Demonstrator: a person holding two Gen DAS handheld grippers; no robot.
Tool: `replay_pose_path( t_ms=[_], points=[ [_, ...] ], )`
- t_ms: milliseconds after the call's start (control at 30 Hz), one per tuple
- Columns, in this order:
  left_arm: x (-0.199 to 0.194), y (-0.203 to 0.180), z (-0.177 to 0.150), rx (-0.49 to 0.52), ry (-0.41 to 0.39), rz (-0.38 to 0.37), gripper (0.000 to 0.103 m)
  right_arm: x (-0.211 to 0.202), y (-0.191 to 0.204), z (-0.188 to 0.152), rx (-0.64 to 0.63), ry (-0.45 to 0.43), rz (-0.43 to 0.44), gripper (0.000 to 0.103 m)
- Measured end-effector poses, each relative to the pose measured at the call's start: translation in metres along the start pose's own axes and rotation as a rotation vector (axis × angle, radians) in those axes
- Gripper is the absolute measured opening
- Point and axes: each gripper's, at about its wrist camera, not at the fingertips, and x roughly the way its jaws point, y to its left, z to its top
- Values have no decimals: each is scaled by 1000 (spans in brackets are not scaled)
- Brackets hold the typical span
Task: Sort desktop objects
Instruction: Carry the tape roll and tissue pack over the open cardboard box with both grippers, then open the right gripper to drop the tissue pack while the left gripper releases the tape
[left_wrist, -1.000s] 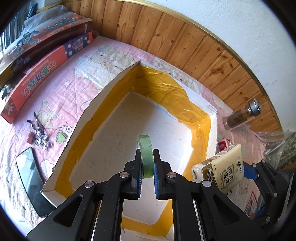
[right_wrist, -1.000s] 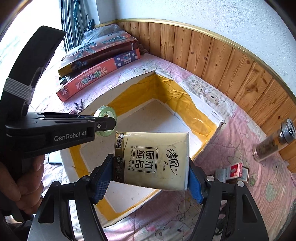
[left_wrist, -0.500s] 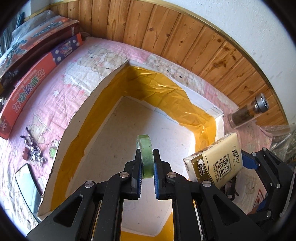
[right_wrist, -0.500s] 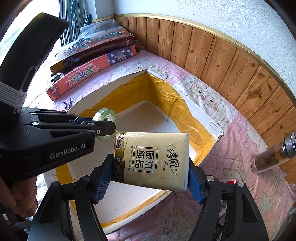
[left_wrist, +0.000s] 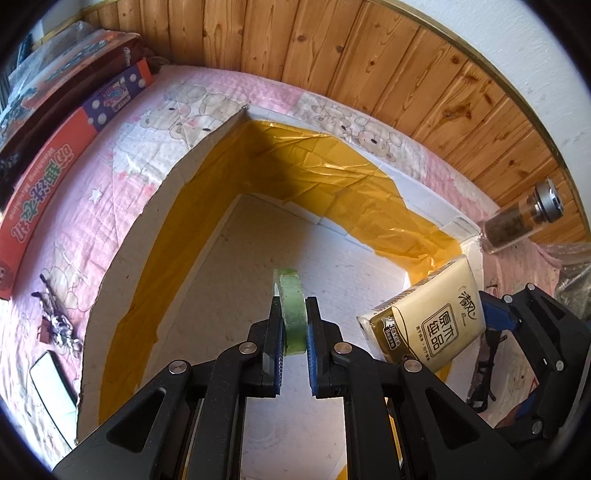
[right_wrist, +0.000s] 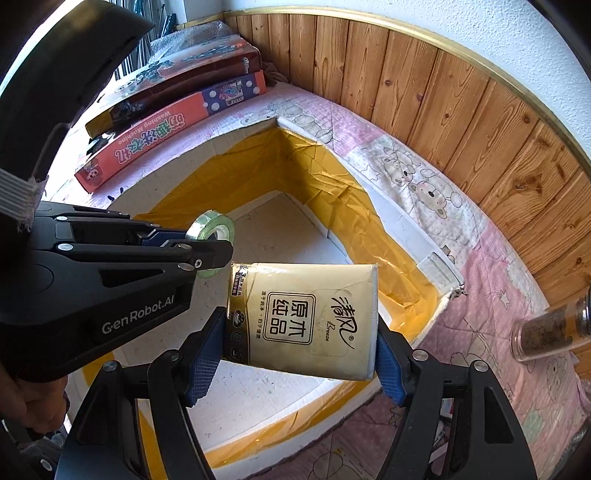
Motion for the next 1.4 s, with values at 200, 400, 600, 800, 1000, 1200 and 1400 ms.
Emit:
replay_pose_path(
  t_ms=[200,400,600,800,1000,1200,1400],
  points=[
    [17,-1,6,4,30,12,10,17,-5,3,-11,29,7,73],
    [32,-4,13,24,45,32,10,32,-8,4,-24,56,1,73],
    [48,-10,21,44,64,54,11,43,-11,10,-38,82,-16,73],
    [55,-12,27,50,68,71,11,51,-14,18,-33,95,-11,74],
    [58,-12,29,54,70,76,11,52,-13,19,-28,86,3,76],
    [56,-12,30,47,65,79,15,47,-15,19,-4,77,12,79],
    [51,-11,31,45,60,77,22,40,-14,18,13,70,23,79]
  ],
)
